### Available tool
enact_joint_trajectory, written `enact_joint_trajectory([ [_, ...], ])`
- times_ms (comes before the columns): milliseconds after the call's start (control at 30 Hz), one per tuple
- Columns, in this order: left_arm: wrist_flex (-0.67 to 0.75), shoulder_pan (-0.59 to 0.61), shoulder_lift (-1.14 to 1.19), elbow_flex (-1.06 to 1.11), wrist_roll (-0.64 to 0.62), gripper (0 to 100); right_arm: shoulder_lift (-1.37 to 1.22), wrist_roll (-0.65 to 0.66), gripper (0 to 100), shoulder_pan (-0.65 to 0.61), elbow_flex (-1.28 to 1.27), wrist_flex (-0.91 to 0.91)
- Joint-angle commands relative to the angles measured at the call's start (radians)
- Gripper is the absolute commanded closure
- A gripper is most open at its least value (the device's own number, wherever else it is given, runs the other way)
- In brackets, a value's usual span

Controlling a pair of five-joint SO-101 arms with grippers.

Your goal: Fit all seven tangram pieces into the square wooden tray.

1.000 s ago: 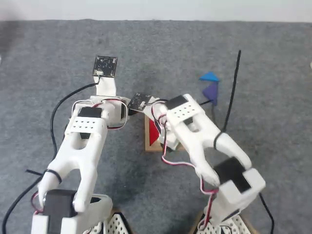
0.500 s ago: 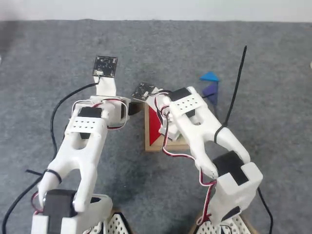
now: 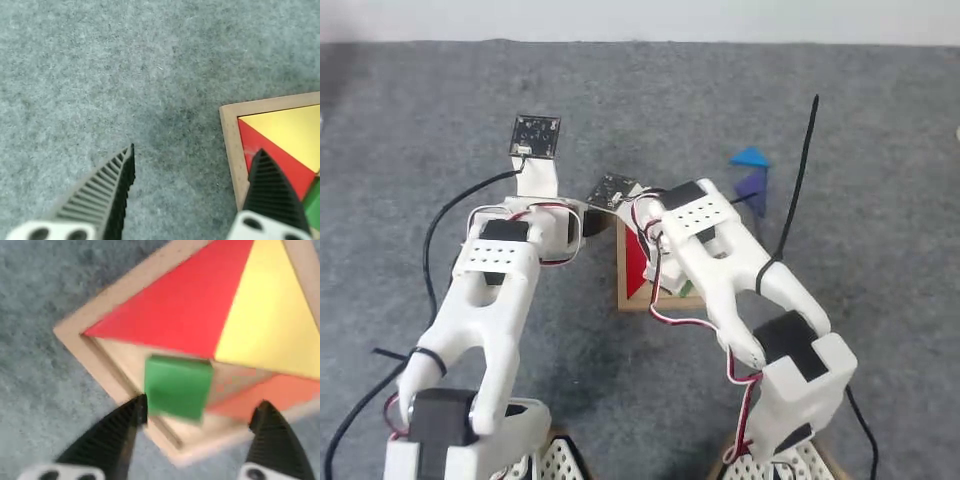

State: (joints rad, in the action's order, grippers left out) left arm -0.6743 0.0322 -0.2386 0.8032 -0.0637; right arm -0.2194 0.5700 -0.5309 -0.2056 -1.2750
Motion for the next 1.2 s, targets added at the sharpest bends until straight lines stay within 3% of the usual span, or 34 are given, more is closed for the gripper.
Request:
enact_joint_trajectory([
  [0, 0.015, 0.002, -0.006, -0.004, -0.002, 65, 0.124, 0.018, 69.4, 0.101, 0.069, -0.050],
  [167, 0.015, 0.002, -0.006, -0.004, -0.002, 65, 0.208, 0.032, 69.4, 0.162, 0.052, -0.061],
  [400, 0.015, 0.002, -0.006, -0.004, -0.002, 65, 0.081, 0.025, 69.4, 0.156, -0.023, 0.054],
  [833, 0.017, 0.002, -0.006, -0.004, -0.002, 65, 0.015, 0.023, 69.4, 0.061, -0.020, 0.061],
  [1067, 0.017, 0.002, -0.006, -0.004, -0.002, 65, 0.048, -0.012, 69.5, 0.197, 0.038, 0.048],
  [1167, 0.017, 0.002, -0.006, -0.004, -0.002, 65, 0.047, -0.014, 69.5, 0.199, 0.040, 0.053],
])
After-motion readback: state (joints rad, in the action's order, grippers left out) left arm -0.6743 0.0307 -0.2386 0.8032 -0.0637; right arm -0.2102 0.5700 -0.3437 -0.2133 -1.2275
